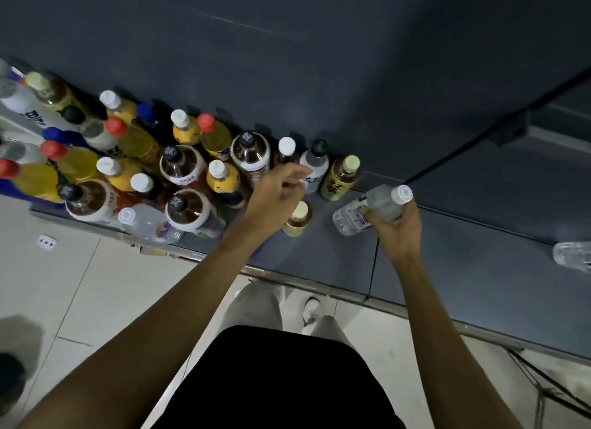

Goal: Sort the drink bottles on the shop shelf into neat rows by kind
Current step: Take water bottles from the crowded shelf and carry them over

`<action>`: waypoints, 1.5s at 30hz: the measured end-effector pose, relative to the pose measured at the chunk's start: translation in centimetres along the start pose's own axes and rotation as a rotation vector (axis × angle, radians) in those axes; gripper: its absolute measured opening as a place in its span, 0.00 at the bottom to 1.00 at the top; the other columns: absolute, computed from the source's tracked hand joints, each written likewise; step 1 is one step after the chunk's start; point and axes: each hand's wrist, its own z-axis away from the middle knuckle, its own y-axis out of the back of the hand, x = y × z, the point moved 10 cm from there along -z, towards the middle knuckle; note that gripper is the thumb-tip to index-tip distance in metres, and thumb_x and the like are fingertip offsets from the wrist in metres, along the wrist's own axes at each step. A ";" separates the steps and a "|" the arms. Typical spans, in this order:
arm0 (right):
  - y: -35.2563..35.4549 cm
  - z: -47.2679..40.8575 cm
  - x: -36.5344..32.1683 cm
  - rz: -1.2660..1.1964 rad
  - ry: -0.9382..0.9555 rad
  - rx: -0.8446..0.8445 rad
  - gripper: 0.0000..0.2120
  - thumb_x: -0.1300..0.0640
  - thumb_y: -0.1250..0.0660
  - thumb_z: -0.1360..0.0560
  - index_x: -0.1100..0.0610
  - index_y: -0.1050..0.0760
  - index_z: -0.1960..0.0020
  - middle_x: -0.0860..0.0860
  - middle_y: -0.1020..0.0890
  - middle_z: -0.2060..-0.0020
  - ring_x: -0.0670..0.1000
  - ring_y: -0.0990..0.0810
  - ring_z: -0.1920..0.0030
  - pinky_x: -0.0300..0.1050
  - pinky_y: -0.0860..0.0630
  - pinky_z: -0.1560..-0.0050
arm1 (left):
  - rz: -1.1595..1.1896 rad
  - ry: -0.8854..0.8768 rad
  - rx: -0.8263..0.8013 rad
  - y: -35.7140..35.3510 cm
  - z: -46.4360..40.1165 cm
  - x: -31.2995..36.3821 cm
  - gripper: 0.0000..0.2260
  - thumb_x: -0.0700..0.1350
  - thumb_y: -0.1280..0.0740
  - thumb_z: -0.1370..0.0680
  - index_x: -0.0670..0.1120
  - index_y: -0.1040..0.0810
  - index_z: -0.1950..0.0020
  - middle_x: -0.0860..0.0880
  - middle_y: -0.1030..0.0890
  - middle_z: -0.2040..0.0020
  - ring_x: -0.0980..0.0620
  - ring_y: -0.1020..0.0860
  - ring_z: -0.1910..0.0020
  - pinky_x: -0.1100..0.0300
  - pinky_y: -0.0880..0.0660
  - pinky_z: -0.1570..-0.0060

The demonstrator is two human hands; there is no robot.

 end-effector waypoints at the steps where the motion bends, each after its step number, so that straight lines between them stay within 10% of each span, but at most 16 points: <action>1: 0.8 0.5 -0.7 -0.039 0.035 -0.020 0.28 0.52 0.21 0.36 0.56 0.27 0.40 0.53 0.19 0.46 0.51 0.20 0.46 0.46 0.21 0.49 | 0.005 -0.016 0.037 -0.5 1.1 0.8 0.13 0.36 0.37 0.23 0.50 0.22 0.43 0.52 0.20 0.46 0.59 0.22 0.48 0.72 0.27 0.51; 7: 1.8 4.7 -4.2 -0.206 0.106 -0.310 0.21 0.64 0.23 0.33 0.56 0.25 0.43 0.48 0.17 0.53 0.45 0.18 0.55 0.42 0.20 0.53 | -0.050 -0.130 0.025 -5.0 8.9 3.3 0.17 0.40 0.29 0.26 0.55 0.25 0.40 0.53 0.25 0.41 0.55 0.23 0.44 0.69 0.26 0.49; 12: -2.5 9.7 -6.7 -0.248 0.136 -0.509 0.19 0.60 0.23 0.32 0.55 0.26 0.45 0.50 0.17 0.50 0.49 0.17 0.50 0.48 0.19 0.54 | 0.152 0.132 -0.150 -6.2 13.6 0.3 0.29 0.46 0.24 0.29 0.49 0.32 0.31 0.54 0.21 0.41 0.58 0.22 0.42 0.59 0.26 0.42; 19: -10.0 17.3 -12.3 -0.266 0.261 -0.727 0.06 0.55 0.31 0.23 0.57 0.22 0.49 0.44 0.17 0.61 0.39 0.19 0.62 0.33 0.25 0.63 | 0.379 0.213 0.138 2.1 20.1 -1.6 0.16 0.42 0.25 0.28 0.46 0.24 0.42 0.48 0.16 0.49 0.52 0.18 0.51 0.59 0.22 0.52; 26: -18.7 25.1 -12.1 0.059 0.202 -0.868 0.23 0.42 0.26 0.30 0.55 0.29 0.46 0.48 0.19 0.54 0.40 0.19 0.59 0.37 0.23 0.61 | 0.424 0.270 0.477 9.8 26.3 -8.2 0.32 0.48 0.21 0.35 0.45 0.31 0.36 0.45 0.19 0.45 0.49 0.18 0.48 0.53 0.19 0.50; 31: -24.8 30.8 -14.2 0.260 0.350 -0.844 0.28 0.40 0.23 0.36 0.51 0.27 0.41 0.43 0.19 0.53 0.44 0.20 0.53 0.44 0.21 0.50 | 0.471 0.271 0.483 14.0 29.8 -11.7 0.30 0.37 0.26 0.29 0.43 0.41 0.34 0.50 0.23 0.45 0.62 0.19 0.52 0.66 0.22 0.56; 39: -30.9 33.6 -13.8 -0.059 0.081 -0.876 0.20 0.54 0.24 0.30 0.57 0.29 0.44 0.53 0.15 0.53 0.46 0.15 0.58 0.42 0.19 0.60 | 0.703 0.293 0.363 20.9 31.6 -16.5 0.26 0.50 0.28 0.27 0.45 0.33 0.34 0.42 0.21 0.40 0.49 0.18 0.48 0.51 0.20 0.49; 45: -34.7 31.5 -15.5 0.199 0.308 -0.828 0.13 0.41 0.34 0.24 0.51 0.23 0.52 0.45 0.26 0.51 0.43 0.22 0.52 0.38 0.24 0.54 | 0.877 0.320 0.266 22.2 28.6 -19.2 0.28 0.51 0.29 0.26 0.43 0.32 0.30 0.39 0.22 0.38 0.40 0.21 0.42 0.44 0.23 0.45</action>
